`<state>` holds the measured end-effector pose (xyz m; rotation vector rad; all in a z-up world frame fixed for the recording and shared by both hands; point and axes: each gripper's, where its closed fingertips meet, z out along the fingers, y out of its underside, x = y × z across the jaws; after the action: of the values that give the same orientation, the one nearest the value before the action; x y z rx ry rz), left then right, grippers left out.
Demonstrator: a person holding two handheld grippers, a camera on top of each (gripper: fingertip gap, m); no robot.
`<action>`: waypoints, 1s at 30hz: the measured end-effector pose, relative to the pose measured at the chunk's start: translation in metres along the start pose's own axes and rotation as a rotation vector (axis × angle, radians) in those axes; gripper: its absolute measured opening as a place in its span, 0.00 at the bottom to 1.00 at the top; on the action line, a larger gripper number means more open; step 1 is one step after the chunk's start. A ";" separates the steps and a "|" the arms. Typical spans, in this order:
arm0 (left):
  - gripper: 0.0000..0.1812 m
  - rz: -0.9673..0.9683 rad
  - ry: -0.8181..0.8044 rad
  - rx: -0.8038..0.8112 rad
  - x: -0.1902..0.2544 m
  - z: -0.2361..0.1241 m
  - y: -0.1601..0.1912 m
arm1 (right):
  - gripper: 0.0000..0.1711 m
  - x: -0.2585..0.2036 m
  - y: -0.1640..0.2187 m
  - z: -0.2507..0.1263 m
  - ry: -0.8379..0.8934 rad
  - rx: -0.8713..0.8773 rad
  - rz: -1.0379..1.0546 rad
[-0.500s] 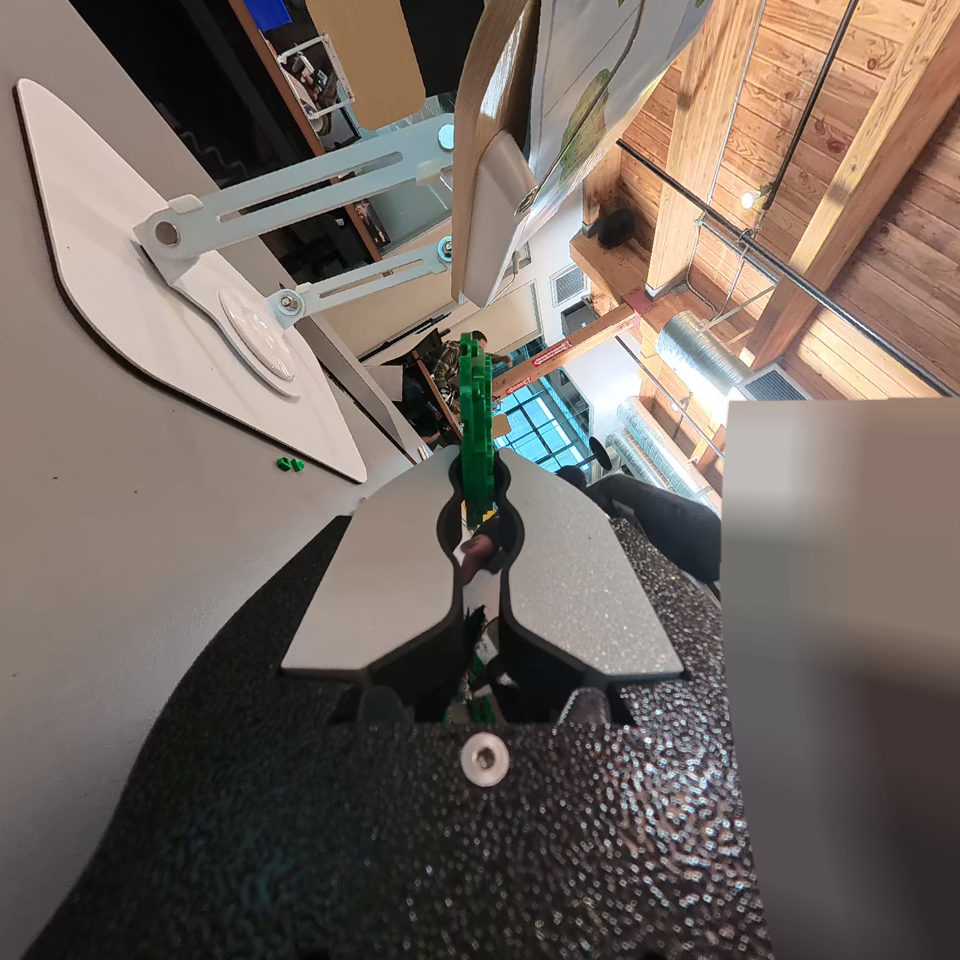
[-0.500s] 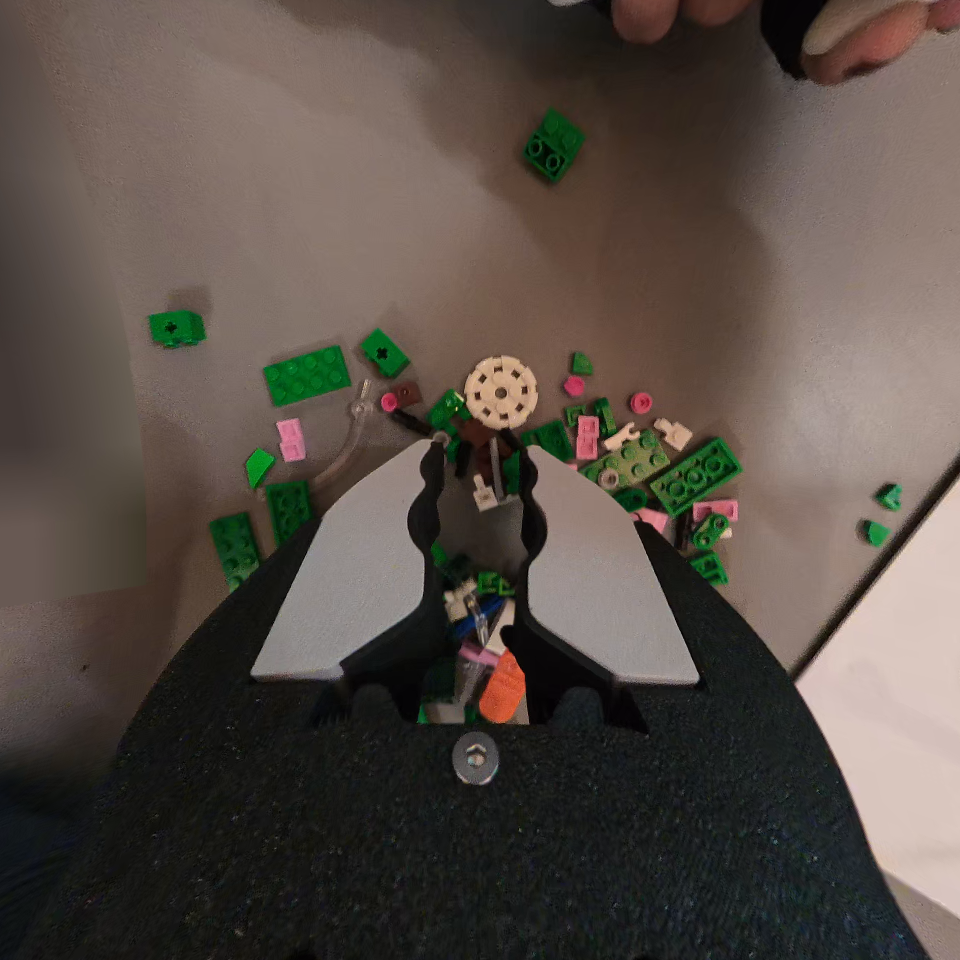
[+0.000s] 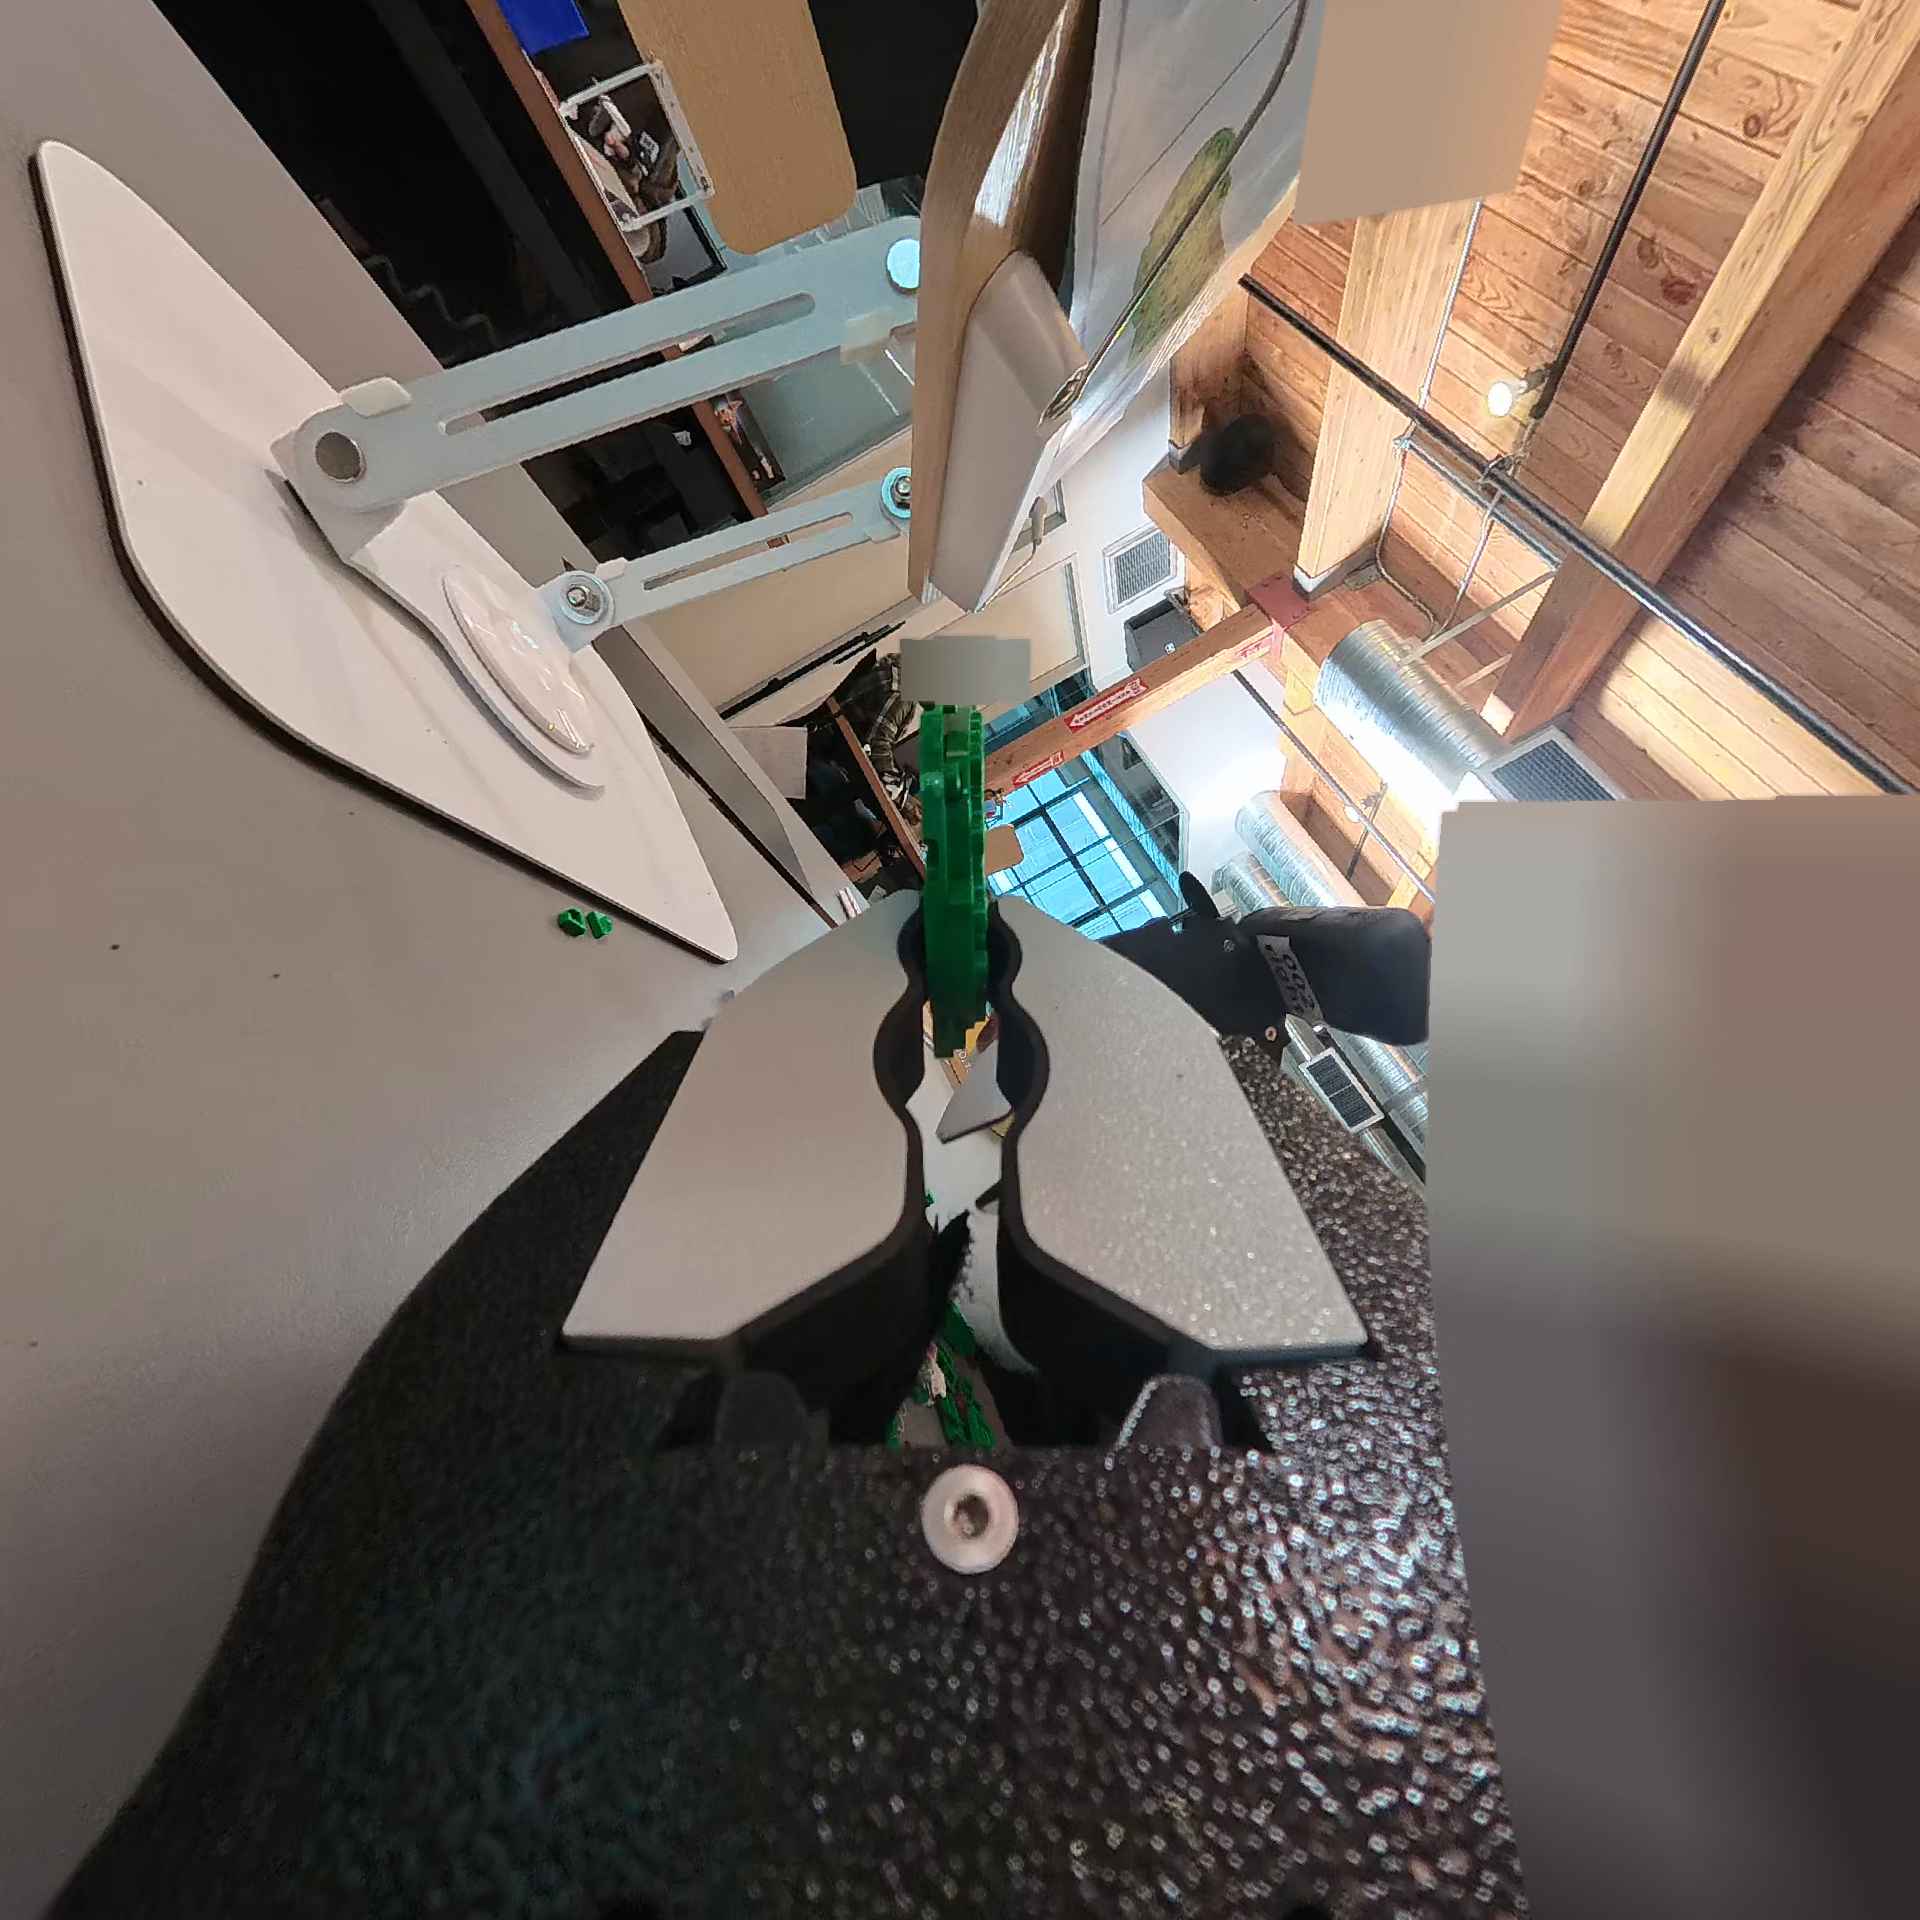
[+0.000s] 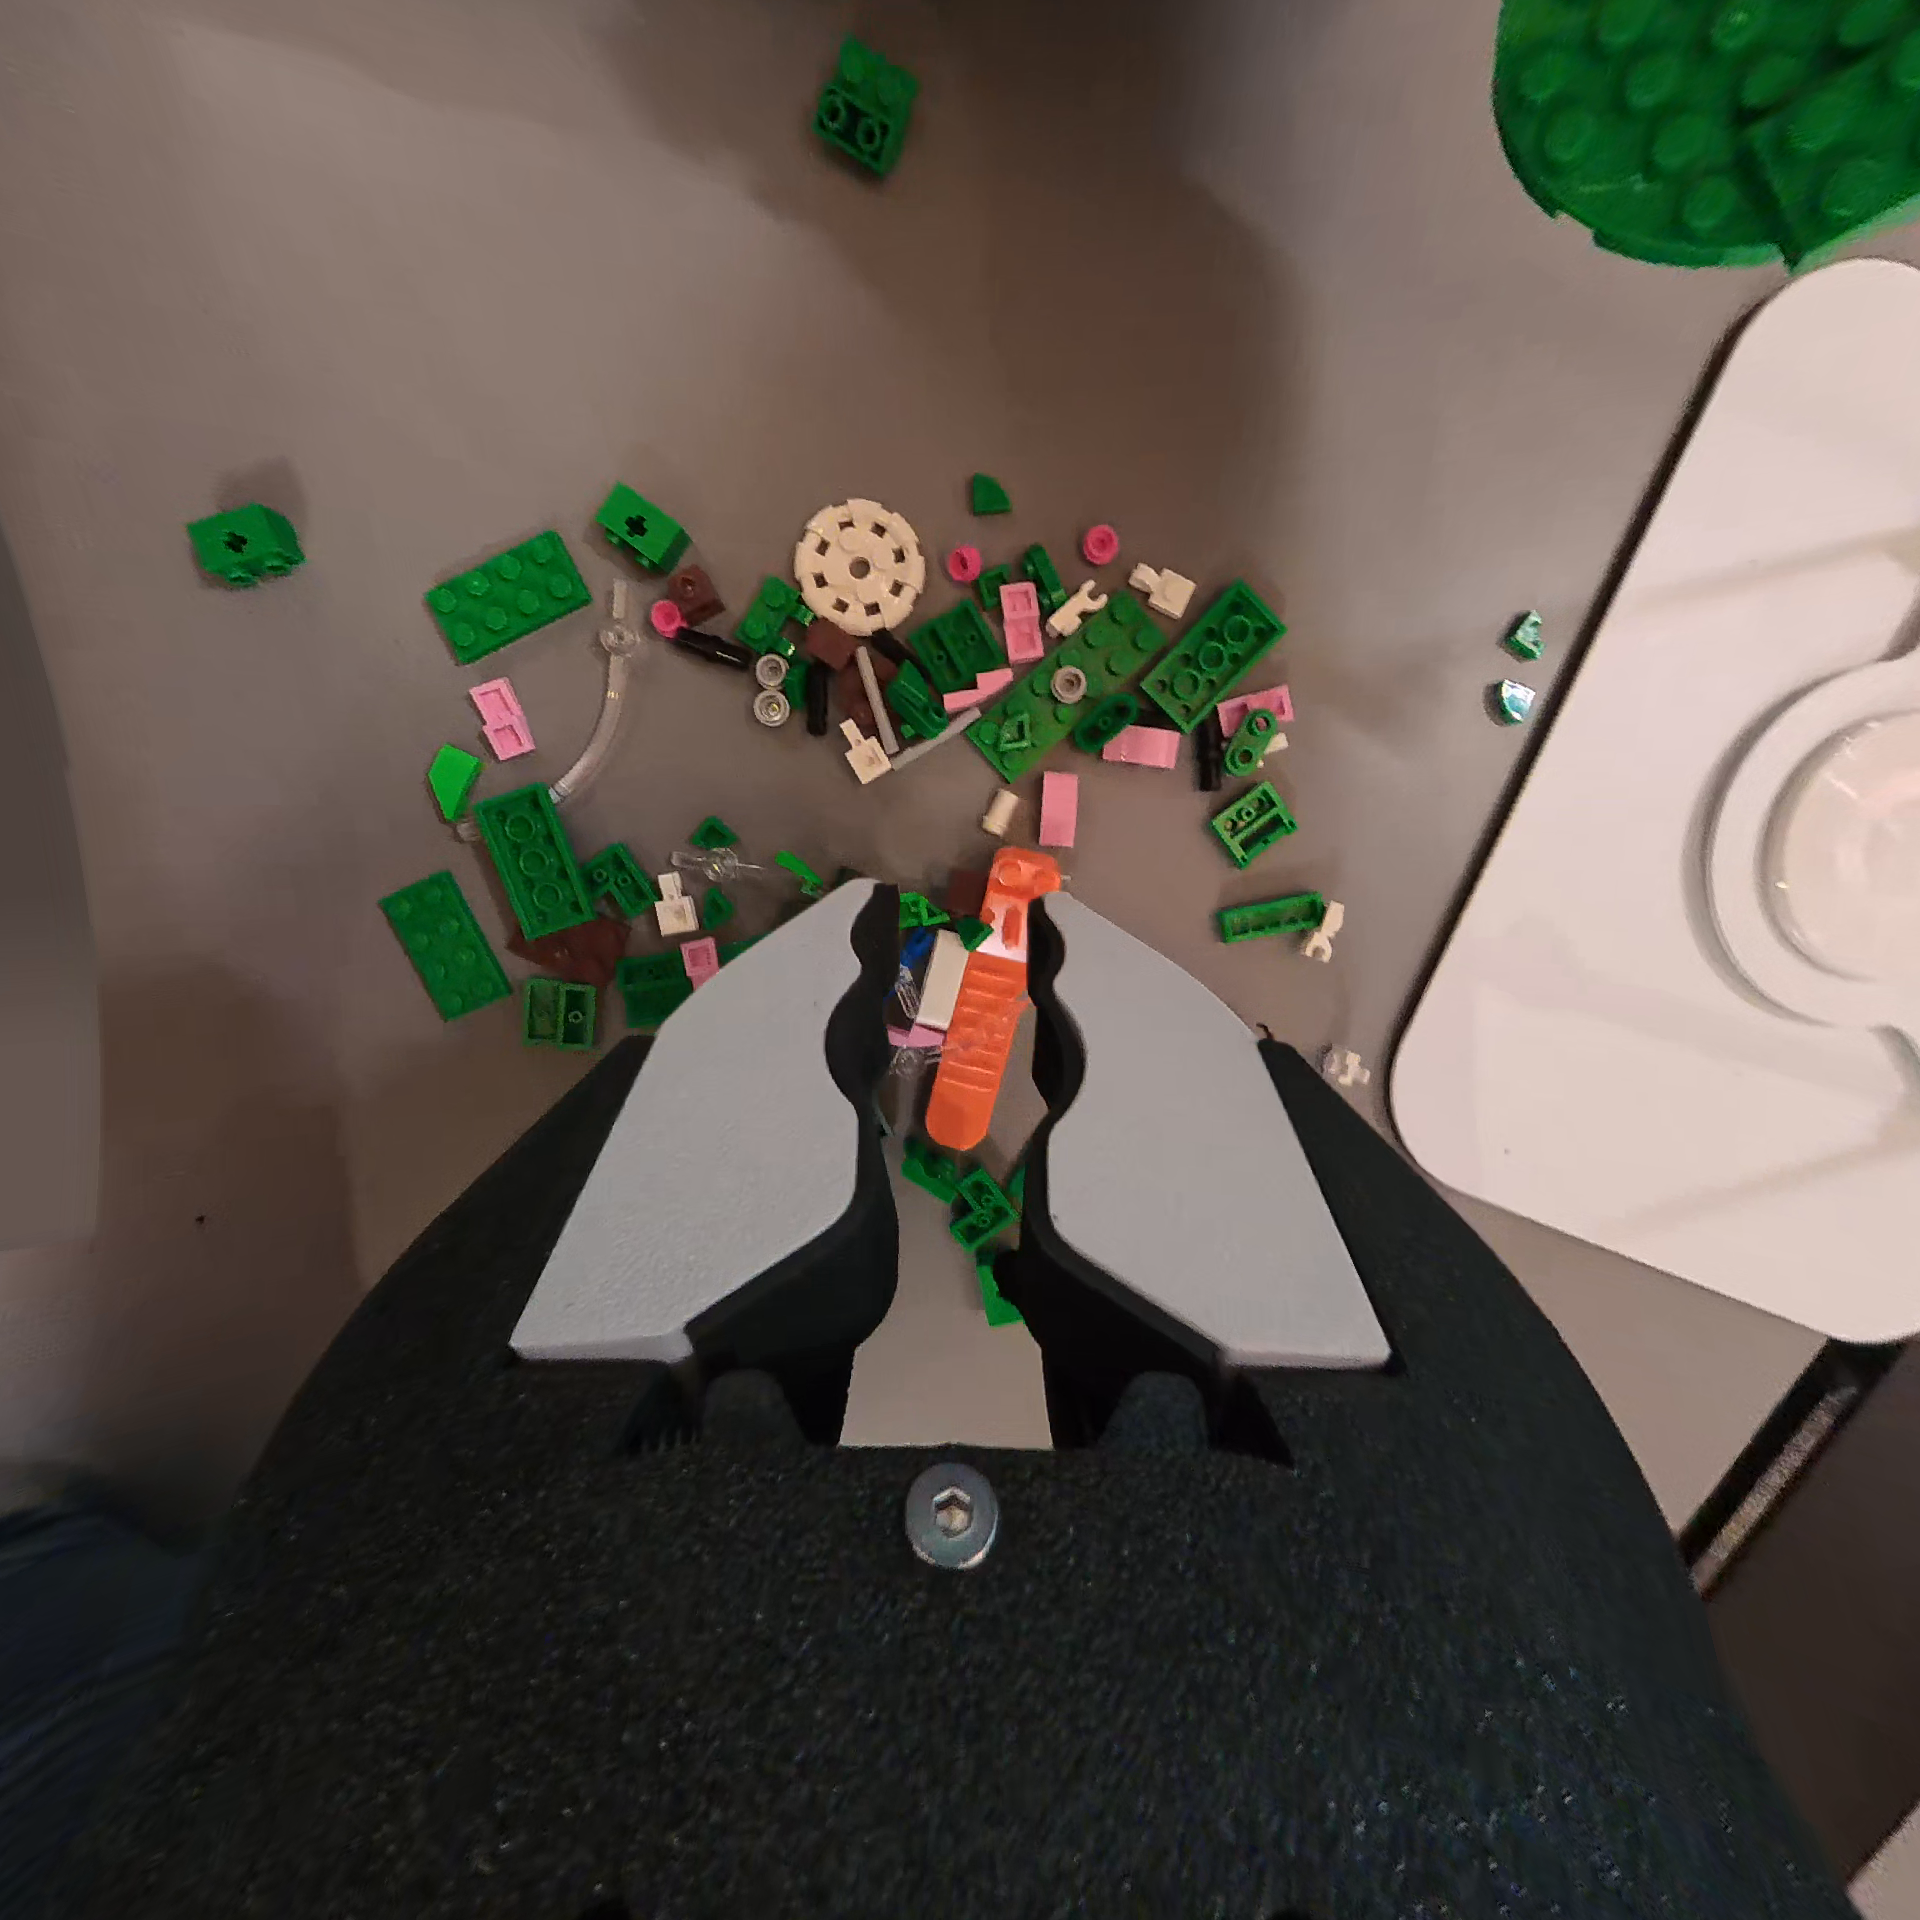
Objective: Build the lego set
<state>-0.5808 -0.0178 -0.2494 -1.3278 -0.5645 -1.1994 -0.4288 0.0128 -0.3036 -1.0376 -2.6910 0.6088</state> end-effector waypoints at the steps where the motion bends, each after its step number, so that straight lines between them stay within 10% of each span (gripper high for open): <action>1: 0.04 0.000 0.000 -0.001 0.000 0.000 0.000 | 0.13 0.001 0.001 -0.002 0.008 -0.001 0.003; 30: 0.04 -0.007 0.006 -0.007 0.000 0.001 0.002 | 0.11 -0.035 0.021 -0.011 -0.013 -0.029 0.003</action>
<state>-0.5787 -0.0170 -0.2494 -1.3284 -0.5610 -1.2115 -0.3864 0.0065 -0.3042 -1.0486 -2.7178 0.5814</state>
